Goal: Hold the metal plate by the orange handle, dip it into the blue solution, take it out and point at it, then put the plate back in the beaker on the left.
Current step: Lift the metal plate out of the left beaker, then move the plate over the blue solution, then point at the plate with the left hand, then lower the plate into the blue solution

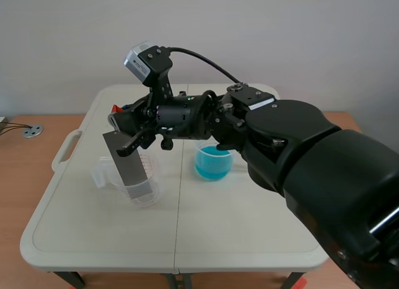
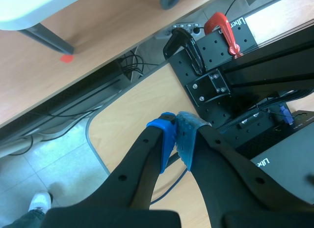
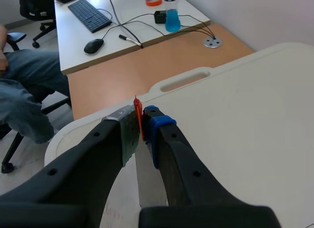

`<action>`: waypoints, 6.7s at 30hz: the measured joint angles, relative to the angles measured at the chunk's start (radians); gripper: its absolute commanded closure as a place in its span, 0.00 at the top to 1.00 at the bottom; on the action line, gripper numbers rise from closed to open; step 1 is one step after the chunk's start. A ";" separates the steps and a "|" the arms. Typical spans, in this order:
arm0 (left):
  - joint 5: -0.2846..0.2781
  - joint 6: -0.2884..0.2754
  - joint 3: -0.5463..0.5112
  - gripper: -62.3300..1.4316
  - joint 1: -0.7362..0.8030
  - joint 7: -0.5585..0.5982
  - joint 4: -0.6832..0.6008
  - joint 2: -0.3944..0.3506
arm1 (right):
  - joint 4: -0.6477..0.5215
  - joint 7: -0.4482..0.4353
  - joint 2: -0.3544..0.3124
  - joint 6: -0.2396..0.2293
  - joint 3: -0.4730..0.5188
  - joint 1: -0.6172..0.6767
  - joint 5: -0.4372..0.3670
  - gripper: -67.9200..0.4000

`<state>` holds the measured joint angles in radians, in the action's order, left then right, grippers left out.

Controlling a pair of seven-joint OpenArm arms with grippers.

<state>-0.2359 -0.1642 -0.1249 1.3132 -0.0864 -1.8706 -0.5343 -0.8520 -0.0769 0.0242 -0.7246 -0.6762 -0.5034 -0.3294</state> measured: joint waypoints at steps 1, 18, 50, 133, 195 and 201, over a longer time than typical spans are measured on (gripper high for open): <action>0.000 0.000 0.000 0.04 0.000 0.000 0.000 0.000 | 0.000 -0.008 0.000 -0.011 0.000 0.001 0.000 0.02; 0.000 0.000 0.000 0.04 0.000 0.000 0.000 0.000 | -0.132 -0.125 -0.097 -0.009 0.000 0.053 0.000 0.02; 0.000 0.000 0.000 0.04 0.000 0.010 0.000 0.000 | -0.666 0.043 -0.251 -0.014 0.175 0.117 -0.080 0.02; 0.079 -0.118 0.610 0.04 -1.593 -0.069 0.663 0.280 | -0.681 0.150 -0.398 -0.014 0.443 0.194 -0.195 0.02; -0.016 0.179 0.049 0.04 -0.264 0.080 0.260 -0.167 | -0.508 0.156 -0.312 -0.013 0.439 0.194 -0.099 0.02; -0.016 0.179 0.049 0.04 -0.264 0.080 0.260 -0.167 | -0.497 0.130 -0.283 -0.013 0.439 0.194 -0.058 0.02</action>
<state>-0.2520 0.0147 -0.0761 1.0489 -0.0063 -1.6104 -0.7010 -1.3495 0.0532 -0.2592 -0.7380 -0.2375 -0.3092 -0.3878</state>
